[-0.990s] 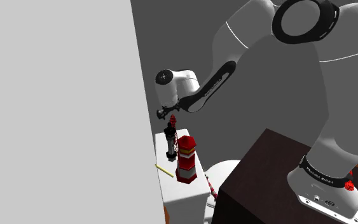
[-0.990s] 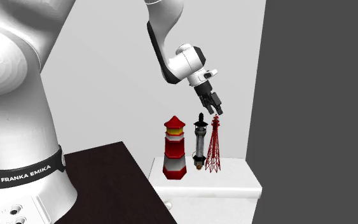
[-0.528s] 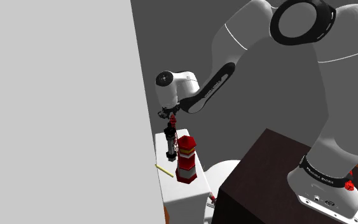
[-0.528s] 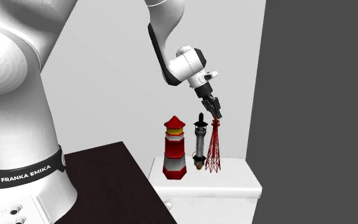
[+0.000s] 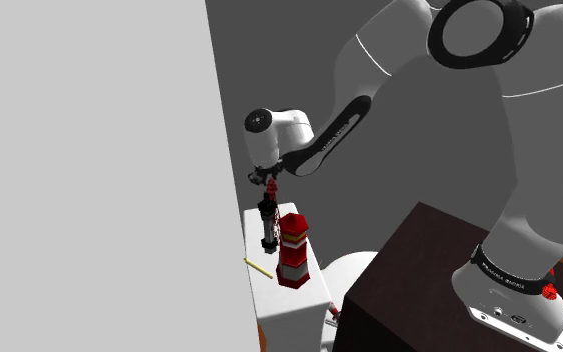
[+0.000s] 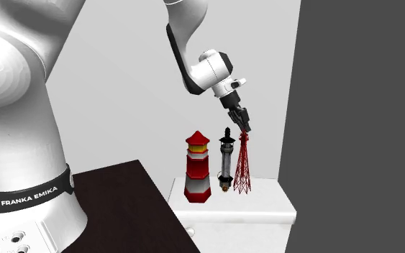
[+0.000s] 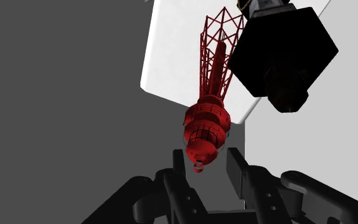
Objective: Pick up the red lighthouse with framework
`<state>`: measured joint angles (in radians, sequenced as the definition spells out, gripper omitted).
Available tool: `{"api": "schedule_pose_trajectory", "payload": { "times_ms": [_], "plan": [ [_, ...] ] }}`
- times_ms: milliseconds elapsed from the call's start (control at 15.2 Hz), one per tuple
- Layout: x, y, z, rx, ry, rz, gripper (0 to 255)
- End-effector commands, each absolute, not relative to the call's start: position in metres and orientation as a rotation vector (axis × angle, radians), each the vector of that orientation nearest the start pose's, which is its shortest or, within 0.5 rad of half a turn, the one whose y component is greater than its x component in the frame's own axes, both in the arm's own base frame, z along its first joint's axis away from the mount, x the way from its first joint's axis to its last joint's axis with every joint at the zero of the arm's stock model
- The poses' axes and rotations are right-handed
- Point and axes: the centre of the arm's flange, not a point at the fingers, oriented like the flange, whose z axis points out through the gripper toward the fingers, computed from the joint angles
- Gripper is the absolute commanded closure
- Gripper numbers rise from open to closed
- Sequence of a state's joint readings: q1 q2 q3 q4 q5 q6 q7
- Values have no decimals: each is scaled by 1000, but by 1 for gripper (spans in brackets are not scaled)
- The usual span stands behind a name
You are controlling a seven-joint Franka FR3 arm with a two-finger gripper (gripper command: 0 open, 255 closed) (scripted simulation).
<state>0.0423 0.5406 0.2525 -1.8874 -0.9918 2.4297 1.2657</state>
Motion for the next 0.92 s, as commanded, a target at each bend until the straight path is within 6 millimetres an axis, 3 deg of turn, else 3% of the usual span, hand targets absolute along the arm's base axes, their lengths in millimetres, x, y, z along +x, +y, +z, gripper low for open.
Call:
{"api": "schedule_pose_trajectory", "payload": {
  "times_ms": [0, 726, 858],
  "plan": [
    [613, 174, 240, -3375, 423, -700, 255],
    [613, 174, 298, -3375, 423, -700, 255],
    [613, 174, 299, -3375, 423, -700, 255]
  ]
}}
